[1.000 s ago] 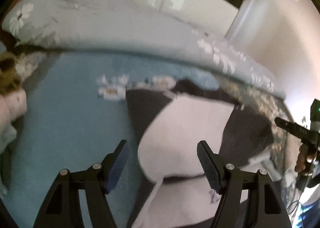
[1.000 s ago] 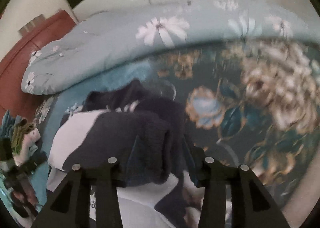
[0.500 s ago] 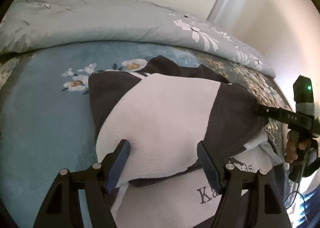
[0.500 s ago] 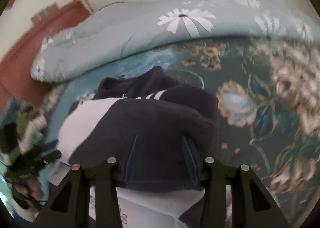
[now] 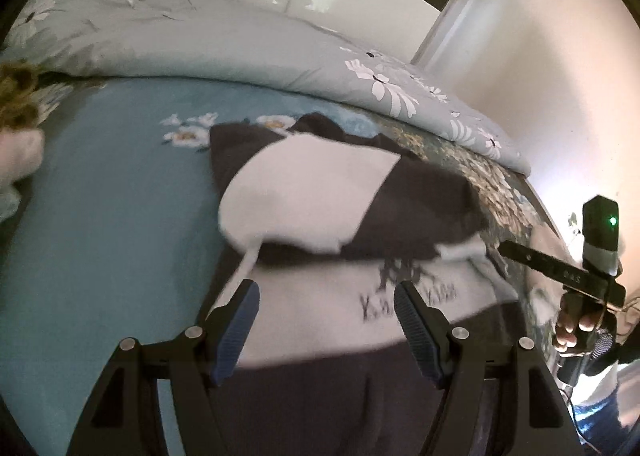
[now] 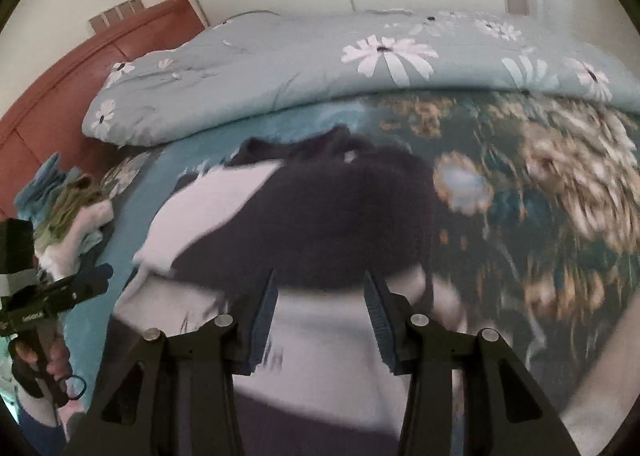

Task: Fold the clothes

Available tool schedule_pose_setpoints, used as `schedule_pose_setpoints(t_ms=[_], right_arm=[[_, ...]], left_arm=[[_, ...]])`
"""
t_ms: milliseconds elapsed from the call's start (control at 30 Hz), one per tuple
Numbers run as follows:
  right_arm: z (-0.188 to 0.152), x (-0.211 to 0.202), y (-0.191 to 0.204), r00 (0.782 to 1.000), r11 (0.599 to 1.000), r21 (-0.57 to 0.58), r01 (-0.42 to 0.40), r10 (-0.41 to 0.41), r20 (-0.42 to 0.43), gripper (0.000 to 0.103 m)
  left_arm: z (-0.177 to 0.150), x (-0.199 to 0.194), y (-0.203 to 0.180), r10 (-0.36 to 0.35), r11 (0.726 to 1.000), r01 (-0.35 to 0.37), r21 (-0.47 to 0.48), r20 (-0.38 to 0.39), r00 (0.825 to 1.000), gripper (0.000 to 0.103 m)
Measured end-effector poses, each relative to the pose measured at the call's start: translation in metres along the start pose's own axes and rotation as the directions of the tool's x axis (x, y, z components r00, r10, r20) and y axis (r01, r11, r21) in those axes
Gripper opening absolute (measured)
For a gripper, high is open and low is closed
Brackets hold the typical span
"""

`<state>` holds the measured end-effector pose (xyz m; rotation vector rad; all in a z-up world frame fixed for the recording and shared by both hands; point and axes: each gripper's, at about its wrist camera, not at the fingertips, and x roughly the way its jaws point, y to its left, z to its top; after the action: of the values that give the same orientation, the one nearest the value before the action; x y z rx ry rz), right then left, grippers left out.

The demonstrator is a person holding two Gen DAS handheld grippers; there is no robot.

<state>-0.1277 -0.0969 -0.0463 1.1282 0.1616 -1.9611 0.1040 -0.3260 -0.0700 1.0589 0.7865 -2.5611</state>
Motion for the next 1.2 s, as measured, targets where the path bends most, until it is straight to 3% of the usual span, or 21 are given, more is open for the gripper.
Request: schedule_pose_setpoints(t_ms=[267,500,833,1100,1200], right_arm=[[-0.089,-0.044,-0.018,0.997,0.995,0.059,0.079,-0.078,-0.023,0.046],[-0.149,-0.085,-0.056,0.990,0.974,0.181,0.136,-0.129,-0.051,0.047],[-0.200,-0.096,-0.063,0.998,0.958,0.280,0.055,-0.042,-0.053,0.048],[-0.216,-0.097,-0.053,0.998,0.960,0.280,-0.019,0.034,-0.049,0.048],[-0.221,-0.096,-0.051,0.997,0.957,0.284,-0.050,0.066,-0.049,0.050]], left_arm=[[-0.073,-0.037,0.017,0.058,0.998,-0.058,-0.031,0.002,0.998,0.074],[-0.116,-0.054,0.023,0.043,0.994,-0.046,-0.097,-0.041,0.998,0.079],[-0.157,-0.056,0.015,0.027,0.991,-0.043,-0.127,-0.126,0.992,0.085],[-0.172,-0.065,0.019,0.003,0.985,-0.022,-0.169,-0.116,0.993,0.085],[-0.171,-0.066,0.026,-0.059,0.972,0.032,-0.232,-0.112,0.992,0.085]])
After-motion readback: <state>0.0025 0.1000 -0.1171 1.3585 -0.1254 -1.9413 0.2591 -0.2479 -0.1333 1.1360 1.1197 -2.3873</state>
